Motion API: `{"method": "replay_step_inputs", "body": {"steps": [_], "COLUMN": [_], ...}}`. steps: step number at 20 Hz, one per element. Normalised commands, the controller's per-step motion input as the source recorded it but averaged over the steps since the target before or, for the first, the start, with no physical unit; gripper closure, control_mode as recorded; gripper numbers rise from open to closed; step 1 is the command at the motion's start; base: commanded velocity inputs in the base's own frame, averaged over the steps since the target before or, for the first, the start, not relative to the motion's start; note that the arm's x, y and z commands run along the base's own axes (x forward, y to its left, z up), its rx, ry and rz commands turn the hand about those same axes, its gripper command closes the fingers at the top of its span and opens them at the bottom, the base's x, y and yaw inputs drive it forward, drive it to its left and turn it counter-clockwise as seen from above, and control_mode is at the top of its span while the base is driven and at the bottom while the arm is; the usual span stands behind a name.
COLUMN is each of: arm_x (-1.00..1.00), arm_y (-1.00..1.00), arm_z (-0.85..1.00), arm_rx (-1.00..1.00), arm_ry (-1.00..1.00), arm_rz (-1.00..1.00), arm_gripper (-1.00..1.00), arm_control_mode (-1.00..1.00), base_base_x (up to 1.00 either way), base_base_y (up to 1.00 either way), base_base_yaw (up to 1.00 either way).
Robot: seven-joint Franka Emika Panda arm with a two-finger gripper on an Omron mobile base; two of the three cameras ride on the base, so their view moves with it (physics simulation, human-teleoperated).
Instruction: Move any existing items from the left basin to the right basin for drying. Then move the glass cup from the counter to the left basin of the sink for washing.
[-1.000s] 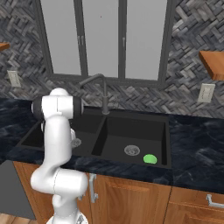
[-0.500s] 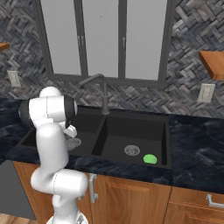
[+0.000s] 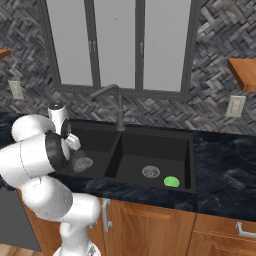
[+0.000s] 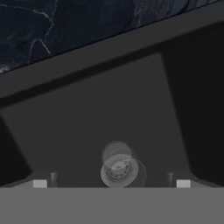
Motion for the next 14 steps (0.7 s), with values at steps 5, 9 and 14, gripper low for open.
{"method": "replay_step_inputs", "body": {"steps": [5,9,14], "arm_x": [-0.52,-0.37,-0.38], "arm_y": [-0.10,-0.21,-0.33], "arm_z": [1.00,0.97,0.67], "arm_rx": [-0.01,-0.01,-0.02], "arm_ry": [-0.11,-0.09,-0.09], "arm_rz": [0.00,0.00,0.08], "arm_gripper": [-1.00,-1.00,-1.00], "arm_control_mode": [-1.00,-1.00,-1.00], "base_base_x": [0.00,0.00,0.00], "base_base_y": [0.00,0.00,0.00], "base_base_yaw": [0.00,0.00,0.00]}}
